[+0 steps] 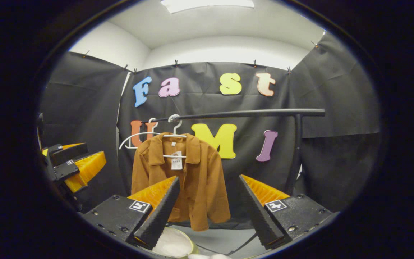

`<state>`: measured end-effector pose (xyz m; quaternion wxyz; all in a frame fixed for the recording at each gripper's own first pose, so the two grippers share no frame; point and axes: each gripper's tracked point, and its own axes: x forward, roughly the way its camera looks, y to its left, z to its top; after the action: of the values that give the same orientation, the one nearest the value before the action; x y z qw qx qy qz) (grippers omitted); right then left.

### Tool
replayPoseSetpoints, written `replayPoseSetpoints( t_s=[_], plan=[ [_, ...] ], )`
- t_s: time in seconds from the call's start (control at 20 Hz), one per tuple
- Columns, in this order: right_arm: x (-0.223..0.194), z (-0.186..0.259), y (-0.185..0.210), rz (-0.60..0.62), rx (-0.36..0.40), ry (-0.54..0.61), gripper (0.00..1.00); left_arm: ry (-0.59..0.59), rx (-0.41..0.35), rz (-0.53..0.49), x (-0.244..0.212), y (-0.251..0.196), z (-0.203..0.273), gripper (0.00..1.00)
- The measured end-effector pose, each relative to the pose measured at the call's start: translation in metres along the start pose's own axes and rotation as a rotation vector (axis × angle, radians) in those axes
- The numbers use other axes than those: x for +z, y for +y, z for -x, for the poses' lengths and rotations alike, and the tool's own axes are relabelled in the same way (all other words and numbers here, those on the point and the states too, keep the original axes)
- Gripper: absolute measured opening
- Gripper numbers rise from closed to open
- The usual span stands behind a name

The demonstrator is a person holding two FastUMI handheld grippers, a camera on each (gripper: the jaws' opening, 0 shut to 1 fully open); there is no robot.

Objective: Grasp the clothes on the hanger with both hands and then place them into the laundry hamper below.

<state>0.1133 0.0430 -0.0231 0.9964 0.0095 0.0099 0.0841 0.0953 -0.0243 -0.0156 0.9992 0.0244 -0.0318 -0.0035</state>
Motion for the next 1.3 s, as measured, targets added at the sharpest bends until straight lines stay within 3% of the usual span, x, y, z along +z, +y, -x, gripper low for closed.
replayPoseSetpoints(
  t_s=[0.4,0.6,0.85,1.3],
  plan=[
    [-0.02,-0.112,0.015,-0.009,0.085,0.029,1.0,0.013,0.026,0.044,-0.026,-0.014,-0.091,0.98],
    [-0.033,-0.164,0.013,-0.024,0.124,0.054,0.94,0.039,0.04,0.058,-0.049,-0.018,-0.142,0.99],
    [-0.056,-0.214,0.019,-0.032,0.178,0.094,0.93,0.064,0.071,0.034,-0.075,-0.022,-0.202,0.99],
    [-0.071,-0.28,0.063,-0.034,0.286,0.141,0.92,0.126,0.129,0.022,-0.116,0.004,-0.247,0.96]
  ],
)
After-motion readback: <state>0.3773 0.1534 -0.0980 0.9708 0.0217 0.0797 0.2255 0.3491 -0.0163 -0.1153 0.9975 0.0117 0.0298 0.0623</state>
